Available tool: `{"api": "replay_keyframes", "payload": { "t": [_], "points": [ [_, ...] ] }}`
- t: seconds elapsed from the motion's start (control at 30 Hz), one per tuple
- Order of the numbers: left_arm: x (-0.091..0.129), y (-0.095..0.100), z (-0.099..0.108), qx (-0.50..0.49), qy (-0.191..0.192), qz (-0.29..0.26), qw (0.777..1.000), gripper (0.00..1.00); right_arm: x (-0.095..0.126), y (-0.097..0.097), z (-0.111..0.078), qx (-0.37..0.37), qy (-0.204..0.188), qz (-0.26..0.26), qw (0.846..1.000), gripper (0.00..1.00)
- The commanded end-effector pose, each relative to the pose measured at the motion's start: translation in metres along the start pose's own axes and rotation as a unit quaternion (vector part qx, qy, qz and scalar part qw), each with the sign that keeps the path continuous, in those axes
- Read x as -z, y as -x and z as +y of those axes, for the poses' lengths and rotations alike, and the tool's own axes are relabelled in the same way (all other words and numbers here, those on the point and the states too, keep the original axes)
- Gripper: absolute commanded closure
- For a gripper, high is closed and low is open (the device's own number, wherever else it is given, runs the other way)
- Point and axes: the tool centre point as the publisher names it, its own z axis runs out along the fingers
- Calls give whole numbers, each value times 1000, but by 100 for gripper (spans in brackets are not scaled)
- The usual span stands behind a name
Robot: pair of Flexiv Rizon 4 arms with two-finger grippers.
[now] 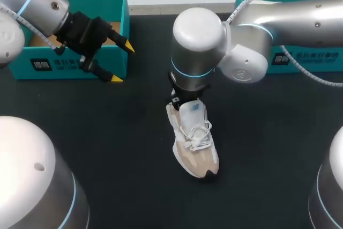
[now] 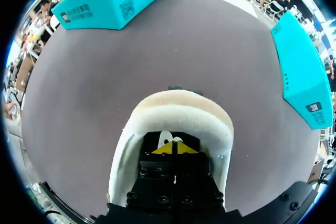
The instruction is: Take the shoe out of the shoebox, open the shoe tongue, remove and reinsert the insole, then place the shoe into the shoebox
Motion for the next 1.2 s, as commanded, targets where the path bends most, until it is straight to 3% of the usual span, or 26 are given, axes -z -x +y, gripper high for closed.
{"api": "replay_keyframes", "payload": {
  "t": [0.03,0.27,0.33,0.47,0.5,0.57,0.6,0.73,0.77,0.8,1.2],
  "points": [
    [1,0,0,0,1,1,1000,0,-9,-5,2,5,-19,-2,1000,100],
    [1,0,0,0,1,1,1000,0,35,0,-2,5,-52,-1,999,100],
    [1,0,0,0,1,1,1000,0,48,-2,-5,13,-81,14,997,100],
    [1,0,0,0,1,1,1000,0,60,1,-18,9,-114,30,993,100],
    [1,0,0,0,1,1,1000,0,63,1,-24,19,-145,36,989,100],
    [1,0,0,0,1,1,1000,0,67,2,-30,11,-149,35,988,100],
    [1,0,0,0,1,1,1000,0,71,1,-35,16,-175,38,984,100],
    [1,0,0,0,1,1,1000,0,72,0,-49,6,-200,46,979,100],
    [1,0,0,0,1,1,1000,0,70,-1,-50,0,-192,51,980,72],
    [1,0,0,0,1,1,1000,0,66,0,-54,3,-202,53,978,0],
    [1,0,0,0,1,1,1000,0,62,-17,-42,-4,-187,72,980,0]
  ]
}}
